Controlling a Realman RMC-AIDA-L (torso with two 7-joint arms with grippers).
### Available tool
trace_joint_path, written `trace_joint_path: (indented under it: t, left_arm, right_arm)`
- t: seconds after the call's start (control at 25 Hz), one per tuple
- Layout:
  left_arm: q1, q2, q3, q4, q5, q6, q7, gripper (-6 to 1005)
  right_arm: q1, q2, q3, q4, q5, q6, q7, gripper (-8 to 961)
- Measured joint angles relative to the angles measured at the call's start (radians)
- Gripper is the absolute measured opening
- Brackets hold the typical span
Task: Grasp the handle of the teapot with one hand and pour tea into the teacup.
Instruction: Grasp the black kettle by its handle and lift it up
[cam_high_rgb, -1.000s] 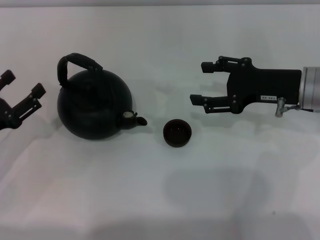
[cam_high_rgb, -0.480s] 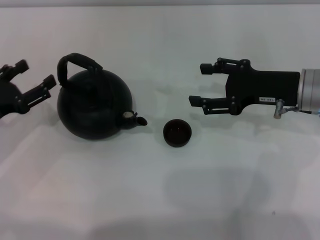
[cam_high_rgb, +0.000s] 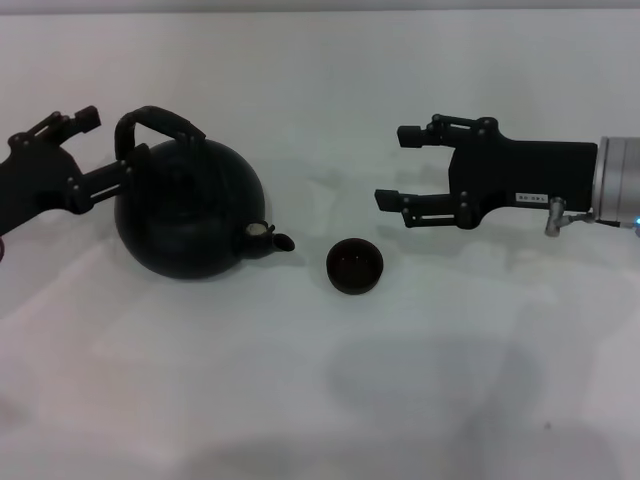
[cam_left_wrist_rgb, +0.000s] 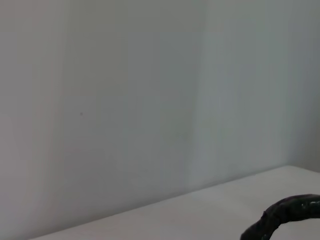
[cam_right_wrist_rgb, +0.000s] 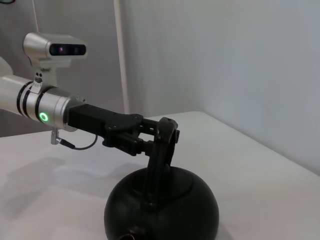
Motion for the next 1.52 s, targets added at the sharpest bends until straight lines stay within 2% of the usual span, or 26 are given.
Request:
trace_joint_path:
  t: [0.36, 0.6, 0.92, 1.16, 1.52]
  left_arm:
    - [-0.043, 0.005, 0.071, 0.006, 0.0, -0.054, -0.06, 875]
    - [-0.049, -0.004, 0.078, 0.012, -0.001, -0.072, -0.058, 872]
    - [-0.039, -0.004, 0.076, 0.035, -0.01, -0.079, -0.058, 483]
    - [-0.046, -0.006, 0.077, 0.037, -0.009, -0.111, -0.068, 235]
    - [-0.046, -0.008, 0.071, 0.048, -0.01, -0.129, -0.047, 138]
  right_arm:
    - [-0.001, 0.0, 0.0, 0.001, 0.008, 0.008, -0.003, 866]
    - [-0.005, 0.0, 0.0, 0.002, 0.01, 0.008, -0.003, 867]
    - [-0.002, 0.0, 0.0, 0.028, 0.013, 0.008, -0.016, 867]
    - [-0.002, 0.0, 0.001, 0.029, 0.013, 0.008, -0.016, 867]
    - [-0.002, 0.0, 0.002, 0.053, 0.04, 0.012, -0.034, 867]
